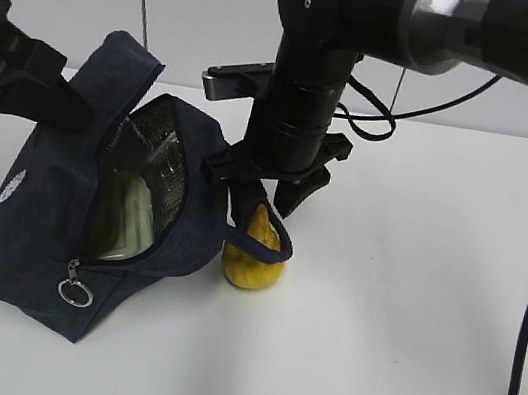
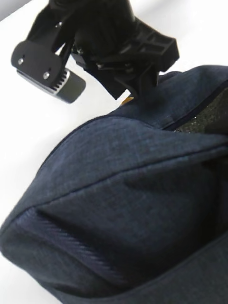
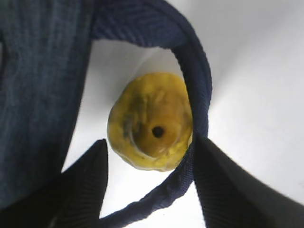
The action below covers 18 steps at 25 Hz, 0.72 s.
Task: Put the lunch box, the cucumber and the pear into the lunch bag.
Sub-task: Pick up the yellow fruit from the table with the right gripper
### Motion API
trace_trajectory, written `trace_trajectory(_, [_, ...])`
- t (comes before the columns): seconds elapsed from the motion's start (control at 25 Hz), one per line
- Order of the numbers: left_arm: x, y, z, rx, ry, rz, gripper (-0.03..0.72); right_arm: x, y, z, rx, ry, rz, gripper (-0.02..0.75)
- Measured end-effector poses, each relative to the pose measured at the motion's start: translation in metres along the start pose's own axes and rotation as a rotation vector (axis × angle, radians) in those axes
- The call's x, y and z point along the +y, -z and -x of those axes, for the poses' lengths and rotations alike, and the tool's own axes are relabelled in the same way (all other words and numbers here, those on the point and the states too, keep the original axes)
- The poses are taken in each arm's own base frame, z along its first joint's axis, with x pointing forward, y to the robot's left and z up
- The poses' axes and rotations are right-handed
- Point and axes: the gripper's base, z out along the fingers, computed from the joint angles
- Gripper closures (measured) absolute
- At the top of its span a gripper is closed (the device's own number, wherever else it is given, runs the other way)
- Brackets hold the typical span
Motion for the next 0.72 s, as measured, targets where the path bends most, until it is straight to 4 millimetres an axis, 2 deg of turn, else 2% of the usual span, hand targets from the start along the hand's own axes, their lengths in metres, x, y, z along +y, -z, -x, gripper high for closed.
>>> trace_trajectory(0.36, [0.0000, 0.0000, 0.0000, 0.000, 0.000, 0.000, 0.666, 0.0003, 0.0000, 0.0001, -0.001, 0.015, 0.003, 0.295])
trace_trajectory(0.52, [0.0000, 0.0000, 0.0000, 0.000, 0.000, 0.000, 0.666, 0.0008, -0.0086, 0.0003, 0.017, 0.022, 0.018, 0.295])
trace_trajectory(0.72, [0.0001, 0.0000, 0.0001, -0.001, 0.000, 0.001, 0.666, 0.0026, -0.0094, 0.0006, 0.016, 0.029, 0.038, 0.295])
